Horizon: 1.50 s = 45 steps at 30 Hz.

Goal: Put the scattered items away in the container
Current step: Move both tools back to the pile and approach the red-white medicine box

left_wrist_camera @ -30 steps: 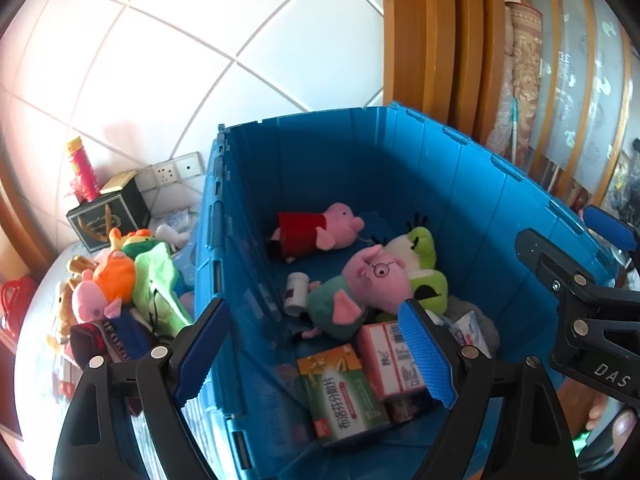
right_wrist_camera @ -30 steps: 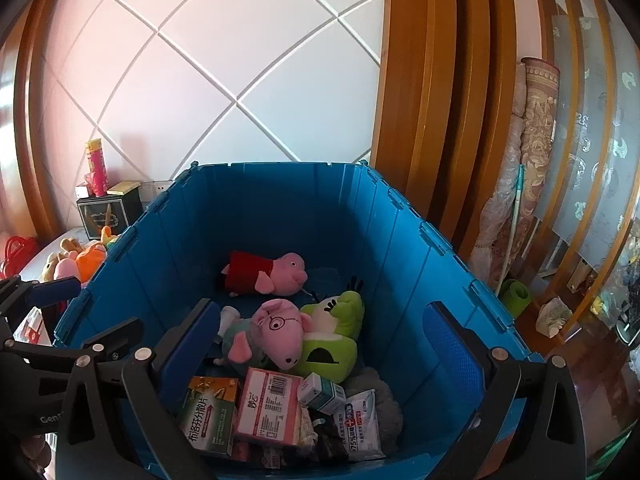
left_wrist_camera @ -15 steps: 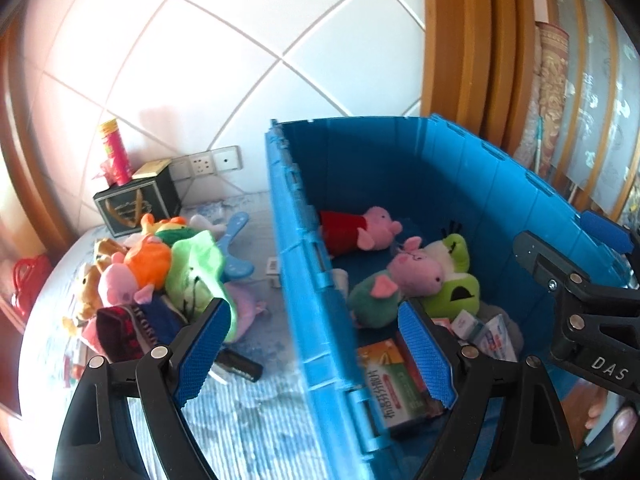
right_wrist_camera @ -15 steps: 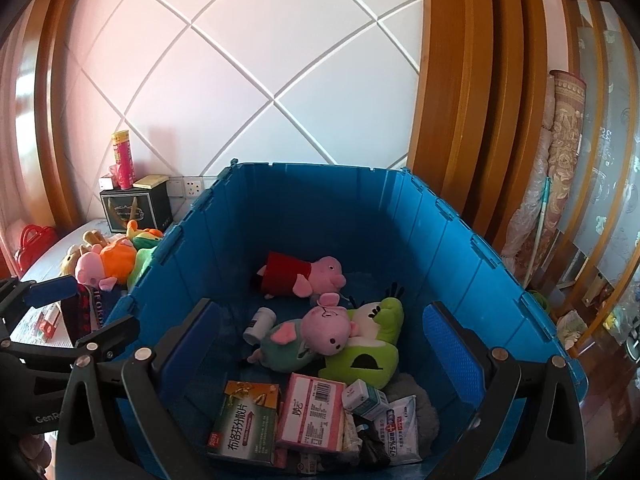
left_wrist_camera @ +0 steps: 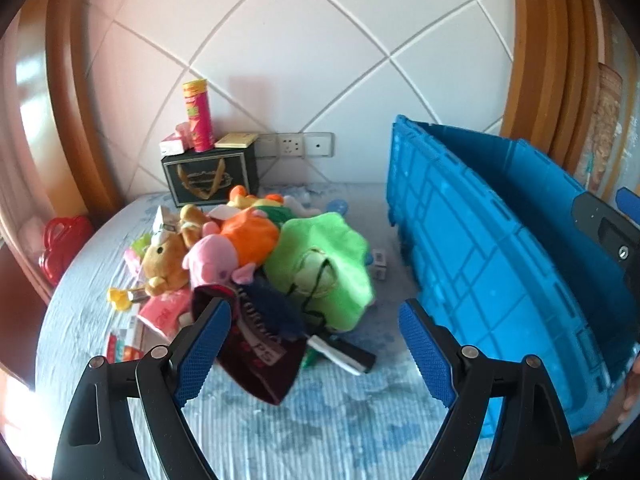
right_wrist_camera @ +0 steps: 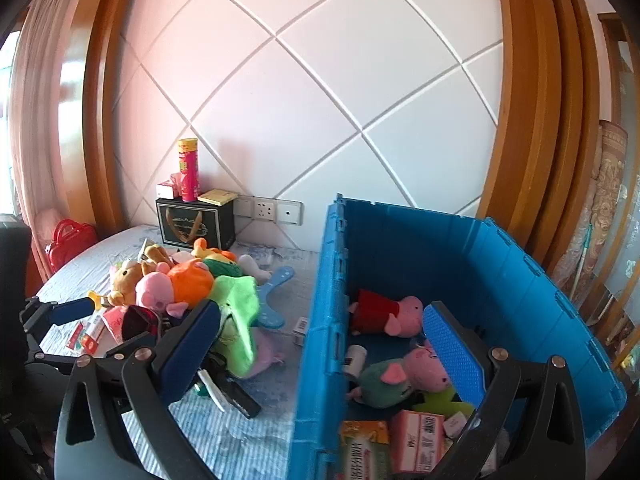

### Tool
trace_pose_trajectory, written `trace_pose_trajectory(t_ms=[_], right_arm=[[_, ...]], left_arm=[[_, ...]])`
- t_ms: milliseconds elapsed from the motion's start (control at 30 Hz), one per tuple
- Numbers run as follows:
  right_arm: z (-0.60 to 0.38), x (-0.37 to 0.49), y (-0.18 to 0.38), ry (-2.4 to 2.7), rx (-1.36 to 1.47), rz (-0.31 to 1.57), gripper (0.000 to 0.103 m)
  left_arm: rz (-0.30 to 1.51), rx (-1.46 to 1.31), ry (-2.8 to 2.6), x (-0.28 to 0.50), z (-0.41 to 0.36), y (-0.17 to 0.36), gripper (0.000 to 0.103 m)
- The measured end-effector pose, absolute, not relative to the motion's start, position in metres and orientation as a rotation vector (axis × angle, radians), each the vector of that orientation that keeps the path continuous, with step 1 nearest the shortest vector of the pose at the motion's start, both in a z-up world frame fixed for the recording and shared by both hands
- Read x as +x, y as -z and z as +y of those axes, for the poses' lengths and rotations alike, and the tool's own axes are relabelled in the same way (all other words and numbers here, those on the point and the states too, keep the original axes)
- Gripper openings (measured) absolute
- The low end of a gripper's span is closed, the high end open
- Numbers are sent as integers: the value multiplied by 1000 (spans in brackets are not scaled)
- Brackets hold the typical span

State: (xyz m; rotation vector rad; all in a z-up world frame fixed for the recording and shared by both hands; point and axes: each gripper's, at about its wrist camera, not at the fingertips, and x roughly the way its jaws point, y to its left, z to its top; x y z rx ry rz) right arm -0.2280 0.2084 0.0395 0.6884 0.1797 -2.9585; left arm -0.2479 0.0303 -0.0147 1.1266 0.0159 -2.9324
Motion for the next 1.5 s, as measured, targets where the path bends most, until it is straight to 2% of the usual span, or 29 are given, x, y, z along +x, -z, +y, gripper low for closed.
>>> trace_pose_trajectory(t_ms=[233,433,933,1167,1433,1500], right_arm=[[105,-252,-9,2878,764,121,103],[39,-275,30,2745,899,168,103],[-83,-298,83,2463,977,248,103],[-137,-320,118,2478,1123,145,103],[-181,-321,157,2520,1299,123,103],[-188,-322,166,2514,1341,123,88]], left_arm=[[7,1183,2829,-252,-72,42,87],[64,1262,2703,-252,-138,76,87],[193,1372,2415,-228,-276,146,87],[123,1463,2448,-254,-346,170,87],[48,1618,2504,-283,-393,207,87],[50,1653,2503,-287,-397,219,87]])
